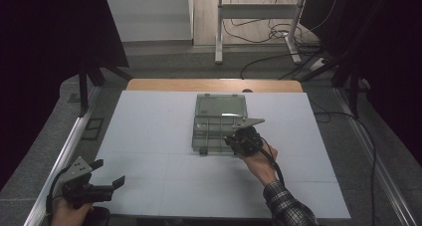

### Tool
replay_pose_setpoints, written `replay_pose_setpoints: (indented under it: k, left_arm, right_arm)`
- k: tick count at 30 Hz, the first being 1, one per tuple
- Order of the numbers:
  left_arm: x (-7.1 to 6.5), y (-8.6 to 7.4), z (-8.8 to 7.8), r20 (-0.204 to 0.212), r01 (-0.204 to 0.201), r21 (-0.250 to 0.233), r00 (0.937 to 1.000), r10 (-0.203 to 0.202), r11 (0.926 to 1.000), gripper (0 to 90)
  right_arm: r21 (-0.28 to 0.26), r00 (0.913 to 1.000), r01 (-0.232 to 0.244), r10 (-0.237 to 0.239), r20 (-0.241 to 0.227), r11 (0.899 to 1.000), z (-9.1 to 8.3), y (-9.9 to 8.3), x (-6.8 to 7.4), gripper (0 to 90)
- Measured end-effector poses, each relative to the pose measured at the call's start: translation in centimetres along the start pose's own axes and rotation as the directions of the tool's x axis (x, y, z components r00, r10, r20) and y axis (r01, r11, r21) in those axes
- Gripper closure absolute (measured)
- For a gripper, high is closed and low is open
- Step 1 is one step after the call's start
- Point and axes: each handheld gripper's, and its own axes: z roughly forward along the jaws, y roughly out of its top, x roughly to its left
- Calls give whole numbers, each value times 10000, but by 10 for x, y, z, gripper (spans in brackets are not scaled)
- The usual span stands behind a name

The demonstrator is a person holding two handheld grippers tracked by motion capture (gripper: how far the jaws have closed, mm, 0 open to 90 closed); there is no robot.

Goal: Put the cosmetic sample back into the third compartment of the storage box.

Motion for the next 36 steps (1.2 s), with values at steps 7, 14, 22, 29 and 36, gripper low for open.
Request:
replay_pose_setpoints:
  k: [7, 14, 22, 29, 36]
  left_arm:
    - [0, 0, 0, -10, 24, 15, 10000, -24, 10000, 17]
    - [0, 0, 0, -10, 51, 38, 10000, -51, 10000, 17]
    - [0, 0, 1, -7, 72, 46, 10000, -72, 10000, 17]
    - [1, 1, 1, 17, 63, 67, 10000, -63, 10000, 17]
    - [1, 1, 1, 31, 64, 79, 10000, -64, 9999, 17]
  right_arm:
    - [-102, 10000, -34, 35, 50, 9999, 7, 5, -6, 808]
    - [-187, 9998, -127, 130, 120, 9997, 11, 10, -12, 808]
    - [-207, 9995, -198, 203, 236, 9996, 18, 15, -19, 808]
    - [-196, 9988, -229, 237, 432, 9995, 26, 20, -27, 808]
    - [-307, 9982, -249, 265, 543, 9992, 34, 26, -34, 808]
